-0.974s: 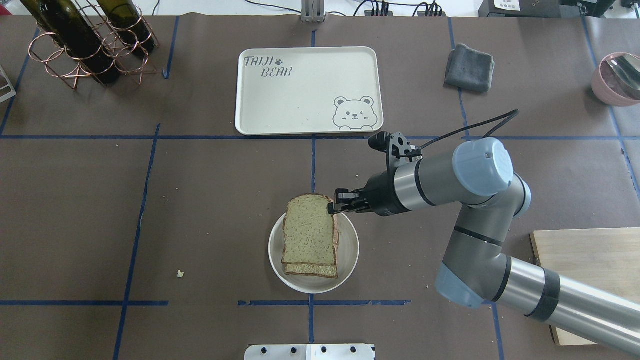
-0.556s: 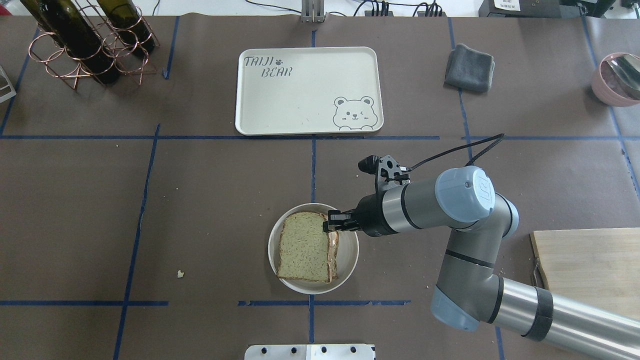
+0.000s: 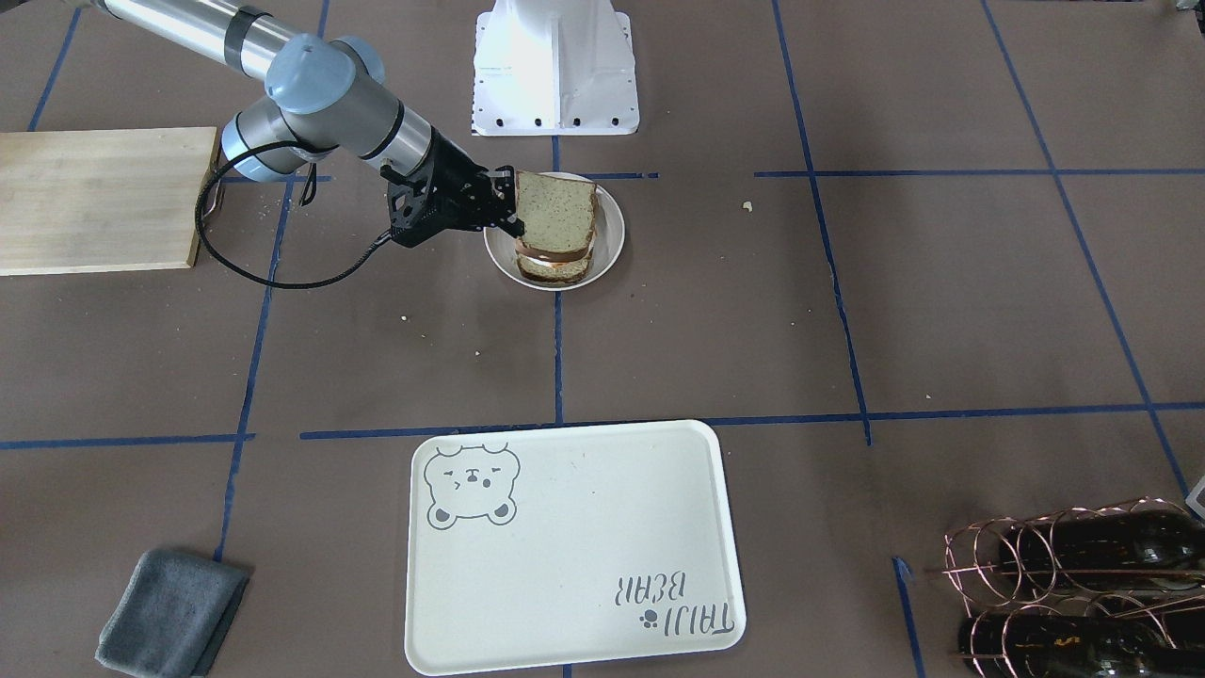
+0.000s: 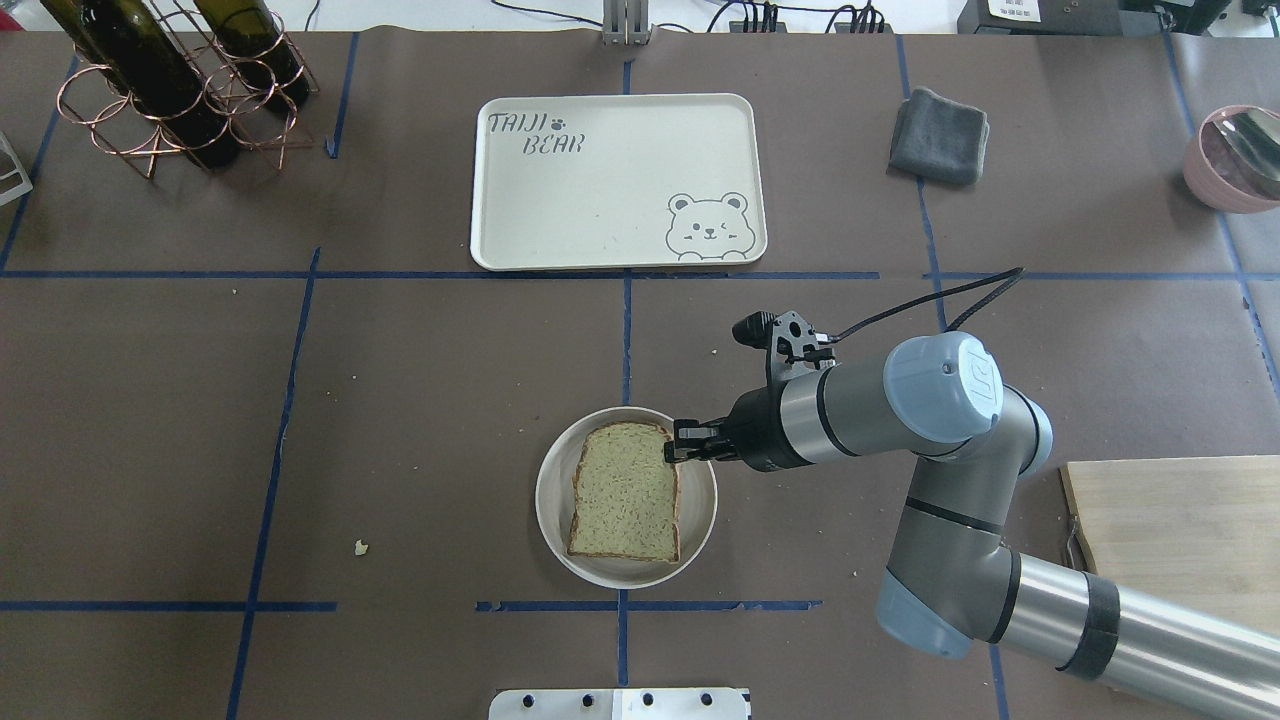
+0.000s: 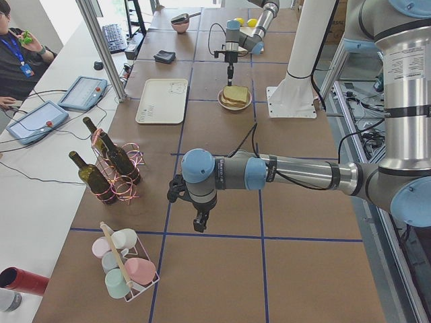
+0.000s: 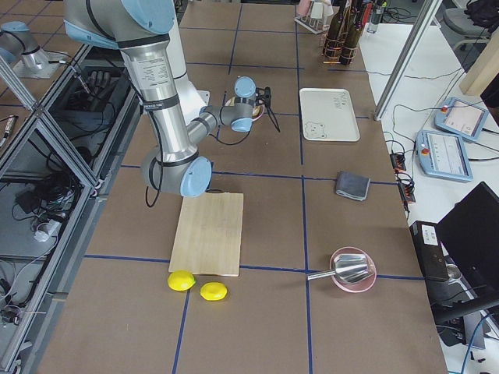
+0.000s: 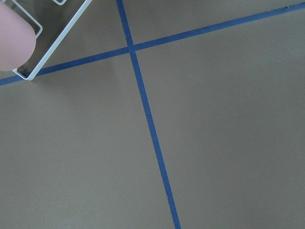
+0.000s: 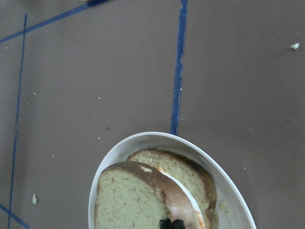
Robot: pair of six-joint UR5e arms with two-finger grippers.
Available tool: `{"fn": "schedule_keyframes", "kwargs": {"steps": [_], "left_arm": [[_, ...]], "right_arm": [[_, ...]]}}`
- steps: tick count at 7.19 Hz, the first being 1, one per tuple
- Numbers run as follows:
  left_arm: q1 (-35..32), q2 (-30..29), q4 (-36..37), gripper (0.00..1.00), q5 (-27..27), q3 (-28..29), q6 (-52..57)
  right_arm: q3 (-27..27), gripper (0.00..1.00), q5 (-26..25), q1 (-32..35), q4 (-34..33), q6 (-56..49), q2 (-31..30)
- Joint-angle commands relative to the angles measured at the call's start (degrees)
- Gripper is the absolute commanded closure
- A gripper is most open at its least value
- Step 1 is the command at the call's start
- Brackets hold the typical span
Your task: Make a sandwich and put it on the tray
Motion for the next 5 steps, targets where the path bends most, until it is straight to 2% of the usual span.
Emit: {"fn": "schedule_keyframes", "kwargs": {"steps": [1,2,5], "left_arm": [[-0.07,0.01,-0.02,0.0,-0.03,0.03,0.0],[-0.07,0.01,-0.02,0.0,-0.03,-0.06,0.0],[0.02,-0.25,-0.11,0.0,0.84,-0.5,-0.17]], "right_arm": [[0.33,0.01,0.47,2.24,-0.87,-0.3,-1.68],[0.51,0.0,0.64,3.39,-2.27,-0.3,-1.78],[1.13,0.0,4.16,10.41,-14.64,-3.27,-1.61]]}}
